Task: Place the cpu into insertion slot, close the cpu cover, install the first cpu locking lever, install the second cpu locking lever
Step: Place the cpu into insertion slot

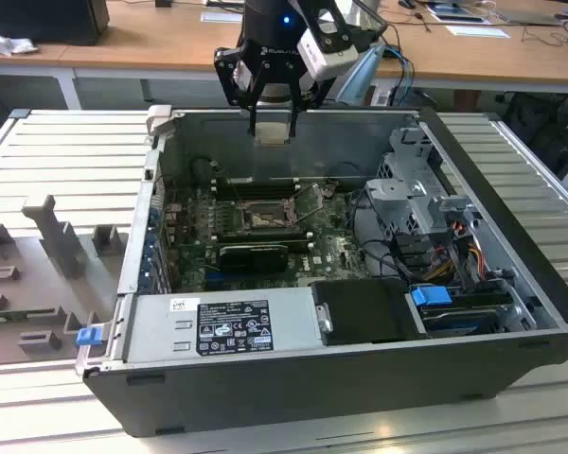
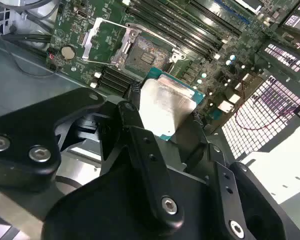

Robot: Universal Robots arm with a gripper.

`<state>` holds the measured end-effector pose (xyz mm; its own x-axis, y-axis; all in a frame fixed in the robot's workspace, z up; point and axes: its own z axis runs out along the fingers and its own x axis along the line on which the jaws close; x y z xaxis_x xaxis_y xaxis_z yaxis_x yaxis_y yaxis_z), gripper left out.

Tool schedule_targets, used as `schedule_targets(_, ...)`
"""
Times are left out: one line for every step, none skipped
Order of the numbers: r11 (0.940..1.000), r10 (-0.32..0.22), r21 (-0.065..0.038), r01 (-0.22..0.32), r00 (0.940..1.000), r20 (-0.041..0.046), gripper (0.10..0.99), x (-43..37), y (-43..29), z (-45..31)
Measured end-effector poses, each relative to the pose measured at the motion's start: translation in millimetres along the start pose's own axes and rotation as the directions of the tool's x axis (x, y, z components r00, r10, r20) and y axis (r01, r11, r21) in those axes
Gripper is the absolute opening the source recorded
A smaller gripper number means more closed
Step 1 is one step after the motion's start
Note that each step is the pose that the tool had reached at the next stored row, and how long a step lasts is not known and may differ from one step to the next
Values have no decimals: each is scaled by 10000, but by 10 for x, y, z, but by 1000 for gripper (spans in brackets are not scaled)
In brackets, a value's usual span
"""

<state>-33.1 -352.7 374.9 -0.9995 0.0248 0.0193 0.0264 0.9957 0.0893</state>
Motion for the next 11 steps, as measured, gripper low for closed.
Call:
schedule_targets(10000, 0, -1, 0, 10000, 0, 529, 0, 0, 0)
schedule_targets(10000, 26, -1, -26, 10000, 2, 529, 1, 0, 0)
schedule_targets(9999, 164, -3, -164, 9999, 14, 529, 4, 0, 0)
schedule_targets(9997, 241, -5, -241, 9997, 21, 529, 5, 0, 0)
schedule_targets(9995, 319, -7, -319, 9995, 29, 529, 6, 0, 0)
schedule_targets(9992, 410, -8, -410, 9992, 36, 529, 7, 0, 0)
schedule_targets(9989, 461, -10, -461, 9989, 41, 529, 8, 0, 0)
schedule_targets(9988, 489, -10, -489, 9988, 44, 529, 9, 0, 0)
schedule_targets(9986, 523, -11, -523, 9986, 47, 529, 9, 0, 0)
schedule_targets(9985, 548, -12, -548, 9985, 49, 529, 9, 0, 0)
schedule_targets(9983, 578, -13, -578, 9983, 52, 529, 10, 0, 0)
